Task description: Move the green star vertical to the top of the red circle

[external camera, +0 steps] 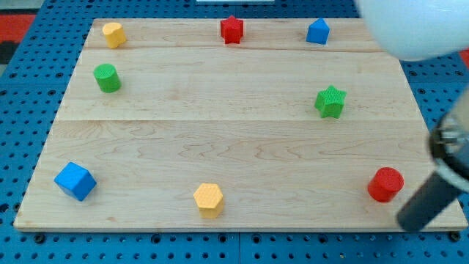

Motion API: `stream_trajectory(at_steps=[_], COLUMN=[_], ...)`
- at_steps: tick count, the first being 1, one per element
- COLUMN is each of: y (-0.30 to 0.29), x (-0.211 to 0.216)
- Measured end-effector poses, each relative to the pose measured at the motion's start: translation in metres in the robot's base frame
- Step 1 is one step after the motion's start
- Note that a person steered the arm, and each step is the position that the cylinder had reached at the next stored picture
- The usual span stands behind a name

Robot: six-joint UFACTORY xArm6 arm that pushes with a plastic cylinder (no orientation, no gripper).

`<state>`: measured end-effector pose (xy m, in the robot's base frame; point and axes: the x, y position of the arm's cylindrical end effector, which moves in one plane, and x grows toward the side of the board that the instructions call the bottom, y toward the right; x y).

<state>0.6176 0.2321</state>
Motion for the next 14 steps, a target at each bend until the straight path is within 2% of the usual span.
stream_trajectory(at_steps=[3,5,6,7,8,9,10,11,13,14], y=[0.029,0.015,0.0,-0.053,-0.101,-0.116,-0.117,-0.084,-0.069,-0.036], x=[-0.041,-0.076,-0.125,-0.162,-0.169,-0.185,-0.214,-0.216,-0.224,-0.223])
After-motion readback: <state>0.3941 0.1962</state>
